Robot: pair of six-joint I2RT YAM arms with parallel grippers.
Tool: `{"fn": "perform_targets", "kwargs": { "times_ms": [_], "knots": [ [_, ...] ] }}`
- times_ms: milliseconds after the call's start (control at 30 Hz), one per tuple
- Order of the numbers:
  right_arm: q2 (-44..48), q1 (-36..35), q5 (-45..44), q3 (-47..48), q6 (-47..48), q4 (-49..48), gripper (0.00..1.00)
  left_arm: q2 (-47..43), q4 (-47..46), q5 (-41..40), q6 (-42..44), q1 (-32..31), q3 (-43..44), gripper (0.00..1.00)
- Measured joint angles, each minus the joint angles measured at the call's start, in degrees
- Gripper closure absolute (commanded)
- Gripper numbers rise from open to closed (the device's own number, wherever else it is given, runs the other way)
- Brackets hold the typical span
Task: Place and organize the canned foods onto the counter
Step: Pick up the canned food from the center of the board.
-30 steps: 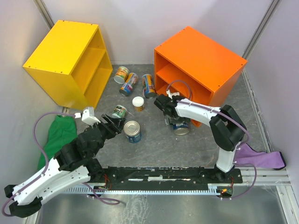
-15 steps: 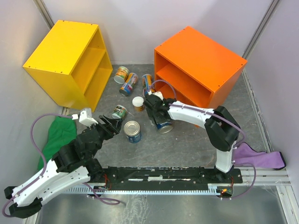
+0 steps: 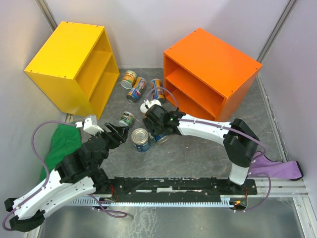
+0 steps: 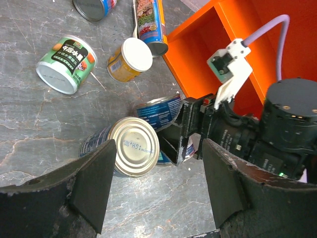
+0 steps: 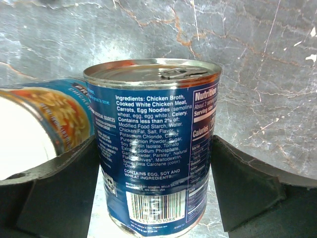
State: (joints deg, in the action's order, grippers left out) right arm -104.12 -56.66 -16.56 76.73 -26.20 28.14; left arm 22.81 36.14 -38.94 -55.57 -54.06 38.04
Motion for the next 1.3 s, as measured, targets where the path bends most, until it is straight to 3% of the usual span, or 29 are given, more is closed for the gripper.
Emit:
{"fn": "perform_targets", "kwargs": {
  "times_ms": [500,1300],
  "knots": [
    [9.3,-2.8,-3.9,-3.3,3.1,-2.1,0.62,0.1,-0.1,0.0,0.0,0.0,0.0,0.23],
    [20.9,-3.0,-8.7,15.1,14.8,-1.7,0.69,5.6,-0.3,0.0,1.4,0.0,2.9,0.22]
  ]
}}
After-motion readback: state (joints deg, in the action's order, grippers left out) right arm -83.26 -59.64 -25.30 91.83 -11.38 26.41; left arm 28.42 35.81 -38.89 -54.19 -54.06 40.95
